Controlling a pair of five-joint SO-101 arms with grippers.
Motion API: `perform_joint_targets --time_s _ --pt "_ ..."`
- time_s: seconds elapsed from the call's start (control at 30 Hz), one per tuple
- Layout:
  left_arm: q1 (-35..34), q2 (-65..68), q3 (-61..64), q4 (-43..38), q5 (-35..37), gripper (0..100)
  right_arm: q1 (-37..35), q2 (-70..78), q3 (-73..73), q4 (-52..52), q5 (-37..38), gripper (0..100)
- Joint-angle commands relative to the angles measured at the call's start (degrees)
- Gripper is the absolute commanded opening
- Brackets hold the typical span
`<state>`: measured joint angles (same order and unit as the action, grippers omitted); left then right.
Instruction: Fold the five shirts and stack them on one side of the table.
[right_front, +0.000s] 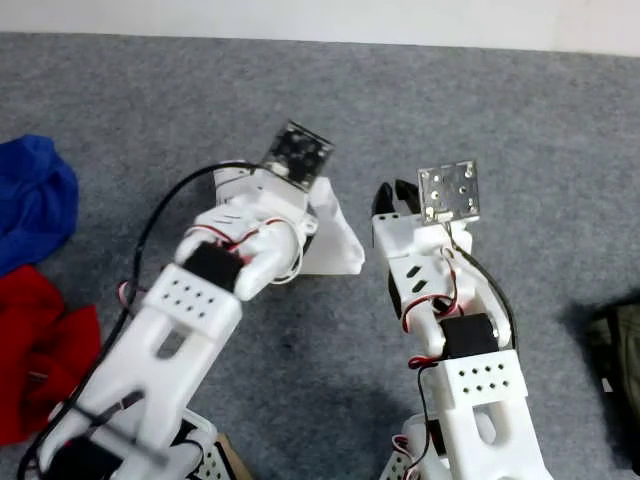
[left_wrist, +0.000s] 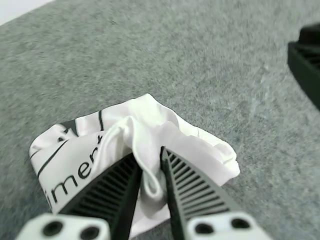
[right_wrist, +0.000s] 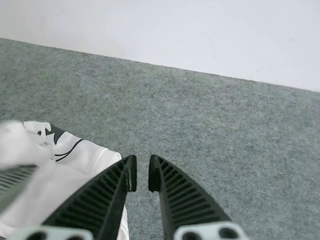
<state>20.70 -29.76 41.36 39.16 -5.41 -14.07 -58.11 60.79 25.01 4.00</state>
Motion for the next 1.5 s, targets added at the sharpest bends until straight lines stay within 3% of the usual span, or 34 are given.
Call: perform_joint_targets --time_s 0.0,0.23,0.37,0.57,0.7,0.9,1.2,1.37,1.47 --pt "0.9 5.4 -0.9 -4.7 -1.1 14 0.7 -1.5 -0.5 0.2 -1.9 5.9" --pt "3.8 13.1 -4.4 -4.9 -1.1 39 0.3 -1.5 -0.5 0.2 -2.3 5.9" --pt "5.3 14.1 -5.6 -5.2 -1.1 41 -1.3 -1.5 0.0 0.3 -1.9 5.9" --pt "2.1 13.8 -12.0 -4.8 -1.1 41 -2.9 -1.5 0.9 0.2 -1.9 5.9" --pt "-3.1 13.8 -20.2 -1.2 -0.7 41 -4.0 -1.4 1.6 0.2 -1.9 5.9" --pt "-13.3 13.8 -33.0 12.0 7.6 41 -6.5 -0.7 2.4 0.3 -1.2 6.0" --pt "-30.5 13.8 -36.6 33.6 27.3 41 -18.3 21.3 -14.3 5.7 0.1 6.0" --pt "-33.7 13.8 -28.6 34.7 28.6 41 -26.2 29.0 -18.2 5.6 2.5 6.0" --pt "-33.7 13.8 -23.4 31.2 28.2 41 -29.3 31.8 -18.2 5.6 3.8 6.0"
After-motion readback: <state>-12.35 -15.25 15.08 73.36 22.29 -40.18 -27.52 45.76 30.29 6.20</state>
